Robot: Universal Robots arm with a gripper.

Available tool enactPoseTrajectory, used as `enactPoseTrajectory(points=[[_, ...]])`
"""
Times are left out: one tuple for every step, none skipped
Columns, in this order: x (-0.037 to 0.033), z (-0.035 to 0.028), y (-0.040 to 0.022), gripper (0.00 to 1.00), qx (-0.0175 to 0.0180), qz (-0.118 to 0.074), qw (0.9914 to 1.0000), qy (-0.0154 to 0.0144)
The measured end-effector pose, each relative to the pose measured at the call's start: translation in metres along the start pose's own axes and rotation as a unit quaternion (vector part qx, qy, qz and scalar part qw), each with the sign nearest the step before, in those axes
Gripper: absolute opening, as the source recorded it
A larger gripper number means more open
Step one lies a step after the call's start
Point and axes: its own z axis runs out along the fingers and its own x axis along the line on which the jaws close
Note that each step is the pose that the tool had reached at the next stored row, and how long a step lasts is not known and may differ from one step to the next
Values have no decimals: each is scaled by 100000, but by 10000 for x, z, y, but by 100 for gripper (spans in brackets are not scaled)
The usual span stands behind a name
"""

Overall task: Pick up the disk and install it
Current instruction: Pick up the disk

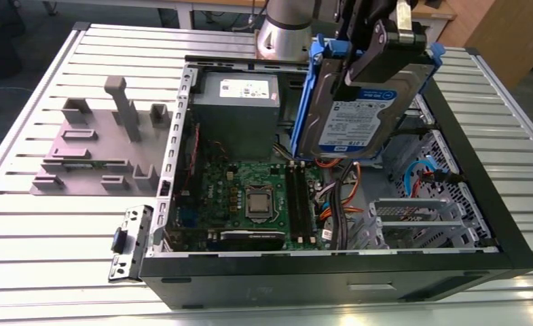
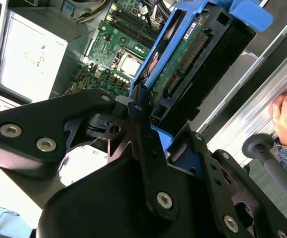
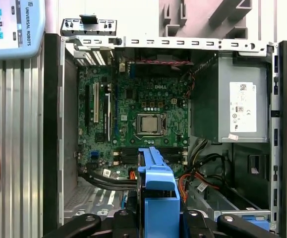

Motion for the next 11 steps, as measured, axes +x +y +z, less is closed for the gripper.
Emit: enactPoseTrajectory(points=[[0,0,-4,36,-1,1,100000,2],[0,0,-8,36,0,1,100000,4],[0,0,-11,36,-1,1,100000,5],[1,0,-16,36,-2,-1,100000,2],[1,0,-20,36,-1,1,100000,4],[1,1,-24,36,0,-1,100000,1],[2,1,-28,36,-1,1,100000,2],[2,0,-32,36,0,2,100000,4],[2,0,-36,36,-2,-1,100000,4],[3,1,-39,36,0,0,100000,0],[3,1,-43,36,1,0,100000,2]])
